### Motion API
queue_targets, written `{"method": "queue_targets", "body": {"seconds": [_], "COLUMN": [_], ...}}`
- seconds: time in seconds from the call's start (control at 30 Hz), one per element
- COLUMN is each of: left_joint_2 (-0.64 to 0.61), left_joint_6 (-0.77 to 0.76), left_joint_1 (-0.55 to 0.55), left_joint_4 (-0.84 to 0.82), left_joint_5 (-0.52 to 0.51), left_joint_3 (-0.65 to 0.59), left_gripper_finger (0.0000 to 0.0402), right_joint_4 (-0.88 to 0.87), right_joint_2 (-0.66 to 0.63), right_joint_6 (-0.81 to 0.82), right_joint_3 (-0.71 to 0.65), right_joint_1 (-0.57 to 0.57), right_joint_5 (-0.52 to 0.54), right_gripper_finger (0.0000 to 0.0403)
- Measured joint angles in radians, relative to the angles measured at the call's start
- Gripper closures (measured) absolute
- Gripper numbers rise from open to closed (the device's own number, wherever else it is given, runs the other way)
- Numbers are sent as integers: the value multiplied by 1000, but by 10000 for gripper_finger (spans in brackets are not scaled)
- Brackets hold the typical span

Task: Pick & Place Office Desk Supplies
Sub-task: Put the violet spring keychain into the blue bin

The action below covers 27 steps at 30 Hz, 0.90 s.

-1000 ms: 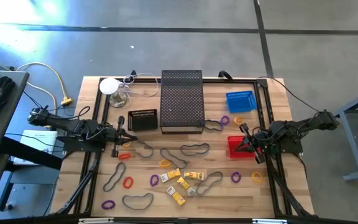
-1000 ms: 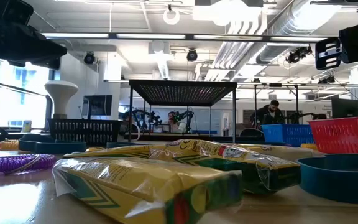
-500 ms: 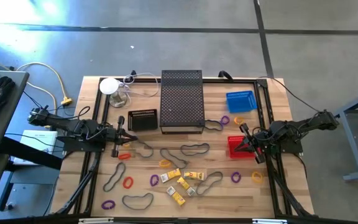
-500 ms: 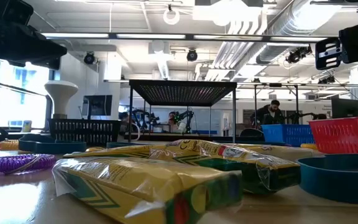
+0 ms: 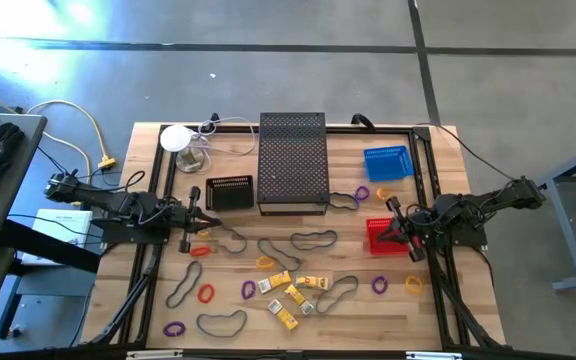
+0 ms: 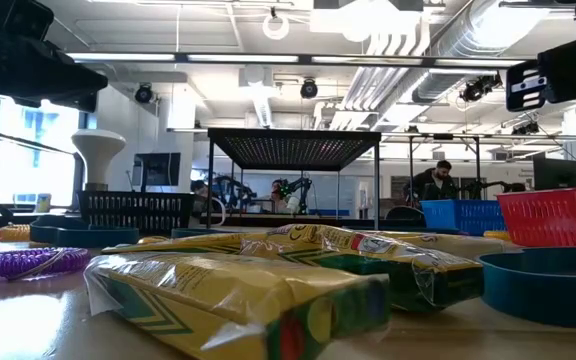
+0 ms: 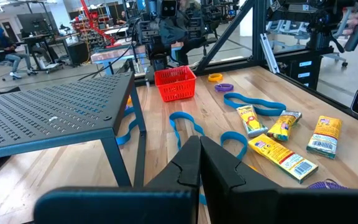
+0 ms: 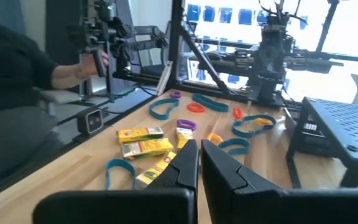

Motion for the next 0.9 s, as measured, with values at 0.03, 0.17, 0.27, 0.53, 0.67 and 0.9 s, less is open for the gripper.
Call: {"method": "queue_targets", "body": {"seconds": [0.03, 0.17, 0.27, 0.53, 0.67, 0.9], "left_joint_2": [0, 0, 0, 0, 0, 2], "left_joint_6": [0, 0, 0, -24, -202, 3], "left_joint_1": [0, 0, 0, 0, -4, 2], "left_joint_4": [4, 30, 31, 56, 61, 292], "left_joint_5": [0, 0, 0, 0, 30, 12], "left_joint_3": [0, 0, 0, 0, 0, 0], "left_gripper_finger": [401, 401, 401, 401, 401, 401], "right_joint_4": [2, 16, 47, 84, 185, 263], "right_joint_2": [0, 0, 0, 0, 0, 0], "right_joint_6": [1, 0, 21, 81, 295, 297], "right_joint_3": [0, 0, 0, 0, 0, 5], "right_joint_1": [0, 0, 0, 0, 0, 0], "right_joint_5": [9, 8, 38, 27, 21, 39], "right_gripper_finger": [395, 395, 395, 395, 395, 395]}}
